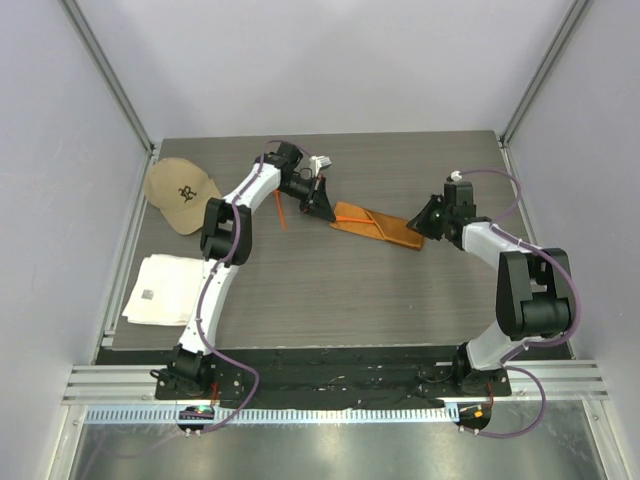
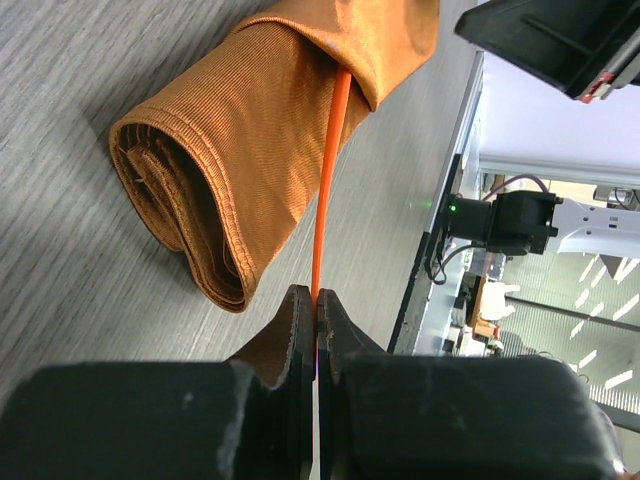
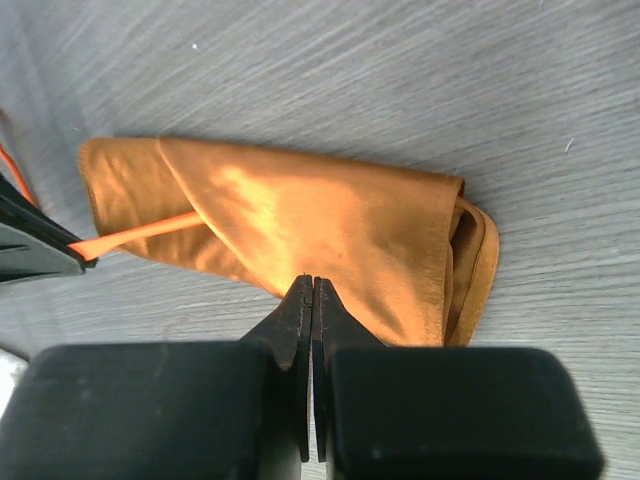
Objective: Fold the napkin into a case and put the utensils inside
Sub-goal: Insert the knife into the folded napkin.
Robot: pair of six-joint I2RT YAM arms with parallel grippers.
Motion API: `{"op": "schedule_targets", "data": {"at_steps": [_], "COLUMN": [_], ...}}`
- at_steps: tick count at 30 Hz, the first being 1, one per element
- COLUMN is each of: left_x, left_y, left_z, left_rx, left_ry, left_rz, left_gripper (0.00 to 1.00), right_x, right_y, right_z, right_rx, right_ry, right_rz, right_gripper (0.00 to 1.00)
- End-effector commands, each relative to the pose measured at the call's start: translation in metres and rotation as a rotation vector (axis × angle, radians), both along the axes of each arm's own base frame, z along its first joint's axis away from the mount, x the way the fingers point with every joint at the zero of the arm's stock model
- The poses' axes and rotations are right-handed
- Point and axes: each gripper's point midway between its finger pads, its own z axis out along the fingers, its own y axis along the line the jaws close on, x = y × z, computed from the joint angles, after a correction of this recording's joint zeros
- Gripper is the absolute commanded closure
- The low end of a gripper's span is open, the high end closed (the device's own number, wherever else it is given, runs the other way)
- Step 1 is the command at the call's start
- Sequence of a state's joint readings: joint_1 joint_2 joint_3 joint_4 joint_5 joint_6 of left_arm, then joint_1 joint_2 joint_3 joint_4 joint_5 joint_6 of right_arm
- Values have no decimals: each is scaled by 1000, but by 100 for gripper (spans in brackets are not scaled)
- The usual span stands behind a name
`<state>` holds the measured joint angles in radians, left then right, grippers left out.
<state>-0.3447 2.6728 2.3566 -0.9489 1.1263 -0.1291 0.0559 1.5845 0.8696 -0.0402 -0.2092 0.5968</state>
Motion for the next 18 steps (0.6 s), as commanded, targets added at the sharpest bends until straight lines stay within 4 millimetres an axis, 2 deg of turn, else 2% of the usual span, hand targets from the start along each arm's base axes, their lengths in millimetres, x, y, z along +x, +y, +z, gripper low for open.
{"op": "schedule_targets", "data": {"at_steps": [1,11,18], "left_x": [11,12,11], "left_y": [-1,-2,-2], "left_z": [13,13,14], "left_rx": [-23,-20,-27], "left_ry": [-46,-48,-49], "left_rz": [10,11,2], "left_gripper": [98,99,100], "right_x": [2,-14,-19], "right_y": [0,-12,-21], "right_z": [0,-33,-52], "right_rx": [-13,-68,-124], "right_ry": [-12,70,106], "right_rz": [16,-14,-30], "right_gripper": [99,99,99]}}
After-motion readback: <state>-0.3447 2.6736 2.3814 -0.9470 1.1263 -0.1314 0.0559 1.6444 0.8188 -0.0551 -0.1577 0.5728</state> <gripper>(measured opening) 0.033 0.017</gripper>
